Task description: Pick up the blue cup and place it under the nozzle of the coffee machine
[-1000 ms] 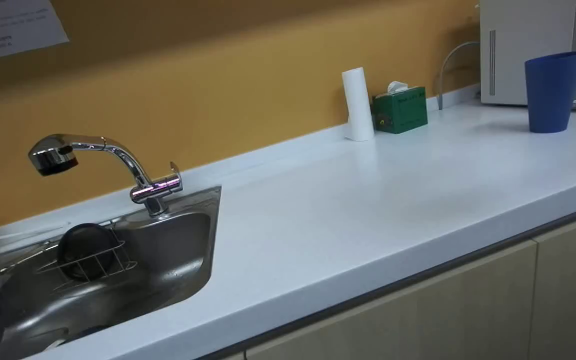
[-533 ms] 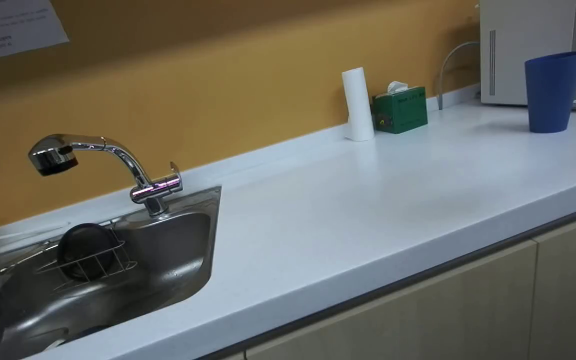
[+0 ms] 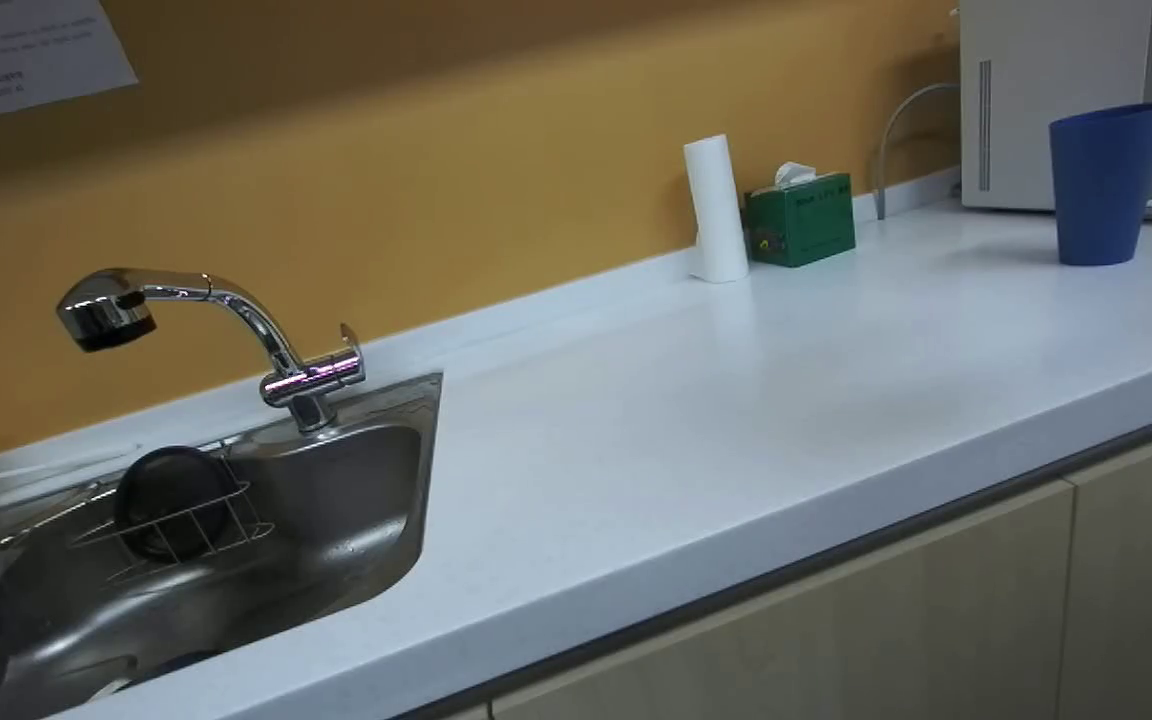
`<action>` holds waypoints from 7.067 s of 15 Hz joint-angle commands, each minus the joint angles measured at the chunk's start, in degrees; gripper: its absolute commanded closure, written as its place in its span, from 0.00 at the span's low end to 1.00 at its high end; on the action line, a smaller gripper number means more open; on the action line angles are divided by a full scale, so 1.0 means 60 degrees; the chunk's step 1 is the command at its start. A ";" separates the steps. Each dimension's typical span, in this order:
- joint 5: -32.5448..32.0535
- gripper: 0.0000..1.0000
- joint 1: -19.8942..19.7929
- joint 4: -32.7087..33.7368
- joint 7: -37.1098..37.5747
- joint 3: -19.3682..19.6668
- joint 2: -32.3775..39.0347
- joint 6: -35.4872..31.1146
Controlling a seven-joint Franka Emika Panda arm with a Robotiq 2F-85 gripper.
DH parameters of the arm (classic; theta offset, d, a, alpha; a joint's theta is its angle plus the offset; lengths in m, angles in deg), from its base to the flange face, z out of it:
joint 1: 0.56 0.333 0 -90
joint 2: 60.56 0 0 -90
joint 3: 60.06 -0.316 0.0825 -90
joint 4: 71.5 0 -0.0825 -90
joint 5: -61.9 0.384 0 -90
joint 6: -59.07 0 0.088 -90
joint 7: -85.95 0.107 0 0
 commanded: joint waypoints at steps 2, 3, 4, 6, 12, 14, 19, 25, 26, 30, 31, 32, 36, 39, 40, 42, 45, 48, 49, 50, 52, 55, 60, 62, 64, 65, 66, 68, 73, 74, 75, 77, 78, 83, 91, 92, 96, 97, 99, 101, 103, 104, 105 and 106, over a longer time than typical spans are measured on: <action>-0.0017 0.00 0.0038 0.0013 0.0016 0.0034 0.0005 0.0014; -0.0017 0.00 0.0038 0.0013 0.0016 0.0034 0.0005 0.0014; -0.0017 0.00 0.0038 0.0013 0.0016 0.0034 0.0005 0.0014; -0.0017 0.00 0.0038 0.0013 0.0016 0.0034 0.0005 0.0014; 0.0257 0.00 -0.0368 -0.0095 0.1143 0.0065 0.0515 -0.2918; 0.0079 0.00 -0.0662 0.0022 0.1630 0.0052 0.1013 -0.4086; -0.1066 0.00 -0.1801 0.0256 0.2971 0.0056 0.1717 -0.6328; -0.3391 0.00 -0.2951 0.0139 0.4191 -0.0081 0.1665 -0.7069; -0.3578 0.00 -0.3088 0.0136 0.4340 -0.0120 0.1660 -0.7055; -0.3615 0.00 -0.3185 0.0304 0.4785 -0.0178 0.1904 -0.6875; -0.3628 0.00 -0.3235 0.0279 0.4911 -0.0157 0.1974 -0.6978; -0.3725 0.00 -0.3382 0.0247 0.5287 -0.0197 0.2032 -0.7057; -0.3833 0.00 -0.3744 0.0071 0.6433 -0.0134 0.2325 -0.7708; -0.4531 0.00 -0.4200 -0.0038 0.7641 -0.0215 0.2718 -0.8757; -0.4885 0.00 -0.4571 -0.0052 0.7986 -0.0449 0.2862 -0.9179; -0.6542 0.00 -0.5248 0.0073 0.8848 -0.0712 0.3146 -0.9844; -0.9011 0.00 -0.6192 0.0384 0.9229 -0.1154 0.3185 -0.9937; -0.8628 0.00 -0.6032 0.0175 0.8823 -0.0952 0.3167 -0.9959; -0.8674 0.00 -0.6075 0.0206 0.8823 -0.0986 0.3165 -0.9959; -0.8698 0.00 -0.6084 0.0226 0.8823 -0.1016 0.3165 -0.9959; -0.8782 0.00 -0.6106 0.0281 0.8993 -0.1108 0.3279 -0.9860; -0.9036 0.00 -0.6196 0.0446 0.9306 -0.1182 0.3630 -0.9866; -0.9364 0.00 -0.6212 0.0706 0.9925 -0.1175 0.4239 -1.0119; -0.9516 0.00 -0.6186 0.0844 1.0324 -0.1162 0.4523 -1.0248; -0.9825 0.00 -0.6171 0.1060 1.0864 -0.1117 0.4807 -1.0367; -1.0041 0.00 -0.6156 0.1162 1.1147 -0.1084 0.4907 -1.0424; -1.0277 0.00 -0.6136 0.1278 1.1432 -0.1046 0.5003 -1.0485; -1.0970 0.00 -0.6098 0.1568 1.2127 -0.0955 0.5150 -1.0528; -1.3328 0.00 -0.5982 0.2522 1.4263 -0.0762 0.5533 -1.0182; -1.3527 0.00 -0.5982 0.2556 1.4326 -0.0780 0.5607 -1.0142; -1.2882 0.00 -0.6093 0.2104 1.3594 -0.0839 0.5284 -1.0312; -1.3127 0.00 -0.6087 0.2267 1.3769 -0.0832 0.5439 -1.0275; -1.3131 0.00 -0.6081 0.2301 1.3769 -0.0832 0.5490 -1.0274; -1.3750 0.00 -0.6049 0.2529 1.4713 -0.0682 0.5463 -1.0126; -1.4302 0.00 -0.6055 0.2659 1.5098 -0.0512 0.5822 -0.9900; -1.4317 0.00 -0.6049 0.2675 1.5069 -0.0515 0.5903 -0.9924; -1.5106 0.00 -0.5993 0.3010 1.5565 -0.0475 0.6273 -1.0087; -1.5377 0.00 -0.5985 0.3132 1.5792 -0.0474 0.6372 -1.0181; -1.5972 0.00 -0.5947 0.3398 1.6369 -0.0498 0.6545 -1.0262; -1.6605 0.00 -0.5886 0.3677 1.6993 -0.0528 0.6714 -1.0140; -1.7003 0.25 -0.5867 0.3879 1.7494 -0.0554 0.6894 -1.0039; -1.7219 0.26 -0.5863 0.3957 1.7738 -0.0554 0.6952 -1.0000; -1.7349 0.32 -0.5875 0.4012 1.7904 -0.0552 0.6988 -0.9991; -1.7535 0.39 -0.5890 0.4088 1.8145 -0.0549 0.6987 -0.9960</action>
